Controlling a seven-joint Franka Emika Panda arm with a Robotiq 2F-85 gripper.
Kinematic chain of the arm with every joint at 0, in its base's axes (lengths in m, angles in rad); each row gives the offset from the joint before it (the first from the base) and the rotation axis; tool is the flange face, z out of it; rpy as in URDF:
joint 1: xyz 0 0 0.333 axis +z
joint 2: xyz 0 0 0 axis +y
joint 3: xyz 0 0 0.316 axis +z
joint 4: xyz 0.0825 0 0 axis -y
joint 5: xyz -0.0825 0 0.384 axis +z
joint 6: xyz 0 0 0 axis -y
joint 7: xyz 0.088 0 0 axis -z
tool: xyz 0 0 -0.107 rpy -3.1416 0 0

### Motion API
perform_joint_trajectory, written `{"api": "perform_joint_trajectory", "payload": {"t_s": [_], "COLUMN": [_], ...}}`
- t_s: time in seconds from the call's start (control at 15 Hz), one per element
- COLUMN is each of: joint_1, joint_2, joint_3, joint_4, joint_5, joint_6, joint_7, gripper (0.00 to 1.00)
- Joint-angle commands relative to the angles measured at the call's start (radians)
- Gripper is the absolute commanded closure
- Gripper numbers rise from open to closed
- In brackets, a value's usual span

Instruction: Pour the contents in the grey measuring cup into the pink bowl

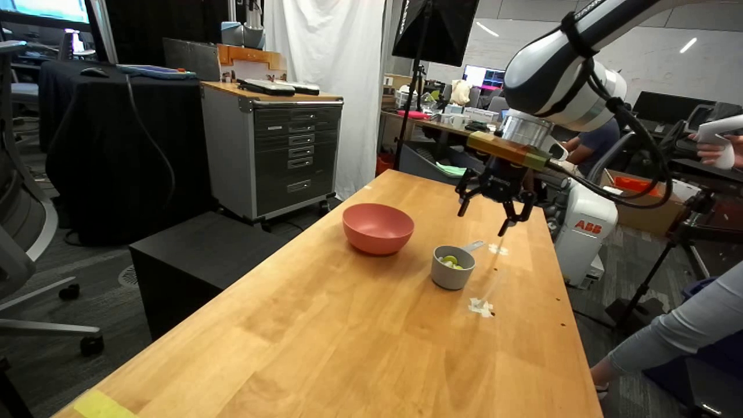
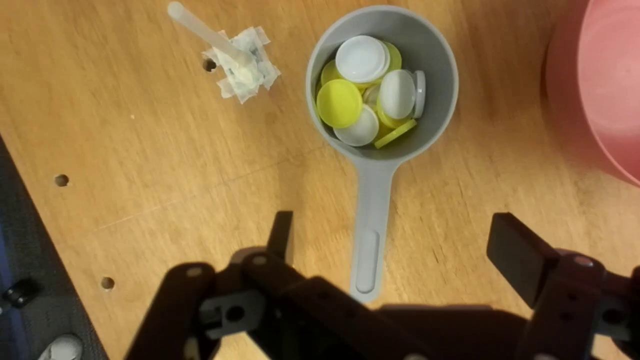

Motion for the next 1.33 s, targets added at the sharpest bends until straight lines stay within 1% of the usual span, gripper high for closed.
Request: {"api": "perform_joint_trajectory", "payload": {"t_s": [0.0, 0.33, 0.6, 1.13, 1.2, 1.27], "joint_1": [0.006, 0.003, 0.003, 0.008, 0.008, 0.007], "joint_2": [0.036, 0.064, 0.086, 0.122, 0.125, 0.128], "joint_3": [-0.005, -0.017, -0.018, -0.019, -0.018, -0.018], "joint_4": [0.021, 0.02, 0.026, 0.038, 0.041, 0.044], "joint_5": [-0.045, -0.073, -0.073, -0.076, -0.074, -0.072], "joint_6": [0.011, 0.049, 0.079, 0.085, 0.082, 0.081], "joint_7": [0.017, 0.014, 0.018, 0.028, 0.028, 0.029], "gripper": [0.0, 0.0, 0.0, 0.0, 0.18, 0.19]}}
